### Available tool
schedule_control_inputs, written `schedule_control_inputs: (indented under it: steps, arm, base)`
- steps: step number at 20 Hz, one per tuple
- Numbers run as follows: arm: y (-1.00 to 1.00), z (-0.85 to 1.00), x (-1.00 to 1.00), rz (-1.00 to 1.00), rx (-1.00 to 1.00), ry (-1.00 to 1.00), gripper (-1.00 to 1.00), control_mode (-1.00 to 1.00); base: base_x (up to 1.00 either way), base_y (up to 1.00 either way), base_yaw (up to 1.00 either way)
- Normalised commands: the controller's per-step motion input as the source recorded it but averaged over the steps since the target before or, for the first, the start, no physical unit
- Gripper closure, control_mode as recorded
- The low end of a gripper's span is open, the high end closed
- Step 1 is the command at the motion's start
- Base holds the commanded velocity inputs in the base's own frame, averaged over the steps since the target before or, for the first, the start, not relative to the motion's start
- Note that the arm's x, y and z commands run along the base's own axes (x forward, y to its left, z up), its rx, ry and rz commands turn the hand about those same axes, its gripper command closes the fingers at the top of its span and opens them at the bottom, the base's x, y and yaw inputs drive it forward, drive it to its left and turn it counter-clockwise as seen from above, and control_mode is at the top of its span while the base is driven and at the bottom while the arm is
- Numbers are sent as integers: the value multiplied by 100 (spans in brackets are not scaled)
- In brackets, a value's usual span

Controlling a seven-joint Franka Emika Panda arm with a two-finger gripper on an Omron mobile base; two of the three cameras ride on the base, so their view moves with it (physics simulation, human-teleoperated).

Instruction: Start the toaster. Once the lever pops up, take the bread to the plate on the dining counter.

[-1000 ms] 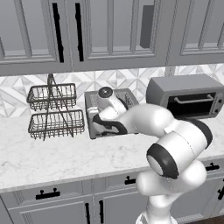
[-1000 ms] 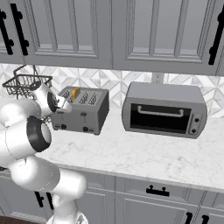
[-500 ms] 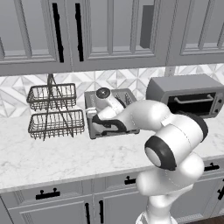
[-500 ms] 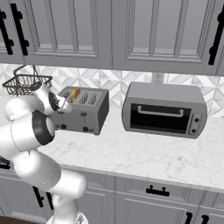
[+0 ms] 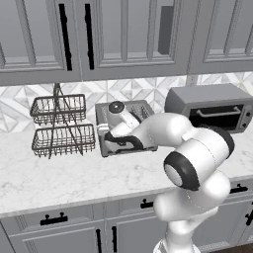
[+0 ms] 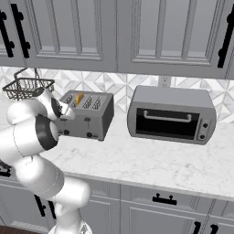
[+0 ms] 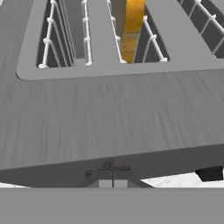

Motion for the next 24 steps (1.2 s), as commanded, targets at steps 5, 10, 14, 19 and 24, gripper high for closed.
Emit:
schedule_control_inputs:
  steps: [5, 10, 14, 19, 24]
  arm:
    - [9, -62, -11, -1, 1, 3, 100, -100]
    - [6, -66, -1, -1, 2, 2, 100, -100]
    - [0, -60, 0, 0, 1, 1, 100, -100]
    - [0, 6, -22, 0, 2, 0, 100, -100]
    - [-1, 58, -48, 0, 0, -7, 100, -100]
  base:
    - [0, 0, 0]
    - [0, 0, 0]
    - [0, 0, 0]
    - [0, 0, 0]
    - [0, 0, 0]
